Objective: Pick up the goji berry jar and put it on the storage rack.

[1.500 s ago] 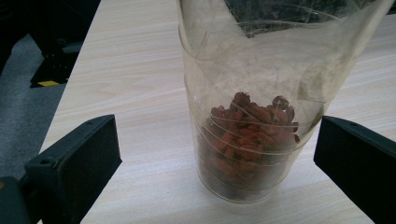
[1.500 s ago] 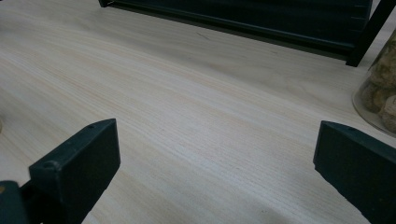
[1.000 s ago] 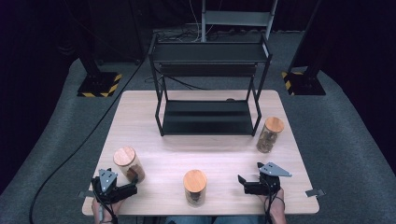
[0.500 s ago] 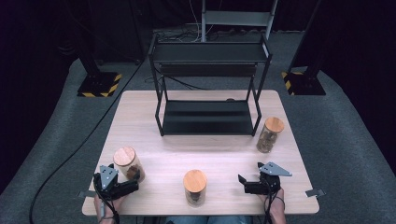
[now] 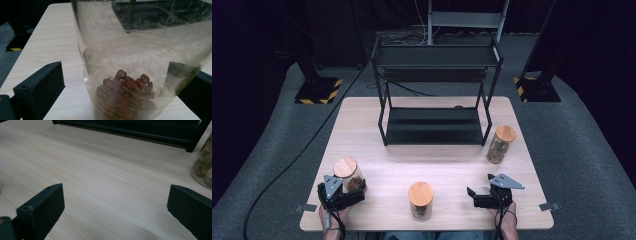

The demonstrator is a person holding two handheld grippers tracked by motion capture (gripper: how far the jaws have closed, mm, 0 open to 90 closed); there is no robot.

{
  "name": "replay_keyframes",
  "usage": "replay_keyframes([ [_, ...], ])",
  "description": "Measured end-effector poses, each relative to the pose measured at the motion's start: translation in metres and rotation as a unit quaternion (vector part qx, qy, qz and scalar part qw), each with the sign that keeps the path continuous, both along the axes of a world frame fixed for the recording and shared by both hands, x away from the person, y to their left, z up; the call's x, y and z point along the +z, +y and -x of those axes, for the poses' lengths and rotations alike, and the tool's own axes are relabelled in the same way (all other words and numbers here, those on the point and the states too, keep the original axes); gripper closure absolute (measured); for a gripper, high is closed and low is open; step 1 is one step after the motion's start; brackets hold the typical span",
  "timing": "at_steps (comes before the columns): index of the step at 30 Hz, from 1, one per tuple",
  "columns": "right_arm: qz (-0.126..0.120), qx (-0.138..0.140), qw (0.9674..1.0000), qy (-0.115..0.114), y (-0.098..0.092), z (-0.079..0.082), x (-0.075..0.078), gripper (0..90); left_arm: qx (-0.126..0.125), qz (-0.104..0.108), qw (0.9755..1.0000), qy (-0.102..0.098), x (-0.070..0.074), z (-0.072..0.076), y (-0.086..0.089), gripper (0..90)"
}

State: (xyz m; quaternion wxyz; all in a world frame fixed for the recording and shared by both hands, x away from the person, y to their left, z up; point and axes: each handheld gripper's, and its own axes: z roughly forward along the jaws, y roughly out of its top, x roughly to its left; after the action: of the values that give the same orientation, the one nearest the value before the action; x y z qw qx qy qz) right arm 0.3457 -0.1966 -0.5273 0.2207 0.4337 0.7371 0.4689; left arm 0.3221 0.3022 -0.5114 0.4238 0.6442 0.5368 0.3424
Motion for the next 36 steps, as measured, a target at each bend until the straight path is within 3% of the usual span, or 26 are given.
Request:
replay_keyframes([
  [14, 0.006, -0.002, 1.0000, 0.001, 0.001, 0.000, 0.000, 0.6, -0.009, 0.002, 0.9999, -0.010, -0.007, -0.005, -0.001, 1.4],
  [19, 0.007, -0.002, 1.0000, -0.001, 0.001, 0.000, 0.000, 0.8, -0.023, -0.003, 0.9995, -0.021, -0.009, -0.004, -0.002, 16.8],
  [23, 0.007, -0.004, 1.0000, -0.002, 0.001, 0.001, 0.000, 0.9, -0.032, -0.004, 0.9992, -0.025, -0.012, -0.003, -0.003, 23.9],
  [36, 0.010, -0.001, 0.9999, -0.004, 0.002, 0.000, 0.000, 1.0, -0.038, -0.003, 0.9987, -0.035, -0.013, -0.004, -0.002, 24.8],
])
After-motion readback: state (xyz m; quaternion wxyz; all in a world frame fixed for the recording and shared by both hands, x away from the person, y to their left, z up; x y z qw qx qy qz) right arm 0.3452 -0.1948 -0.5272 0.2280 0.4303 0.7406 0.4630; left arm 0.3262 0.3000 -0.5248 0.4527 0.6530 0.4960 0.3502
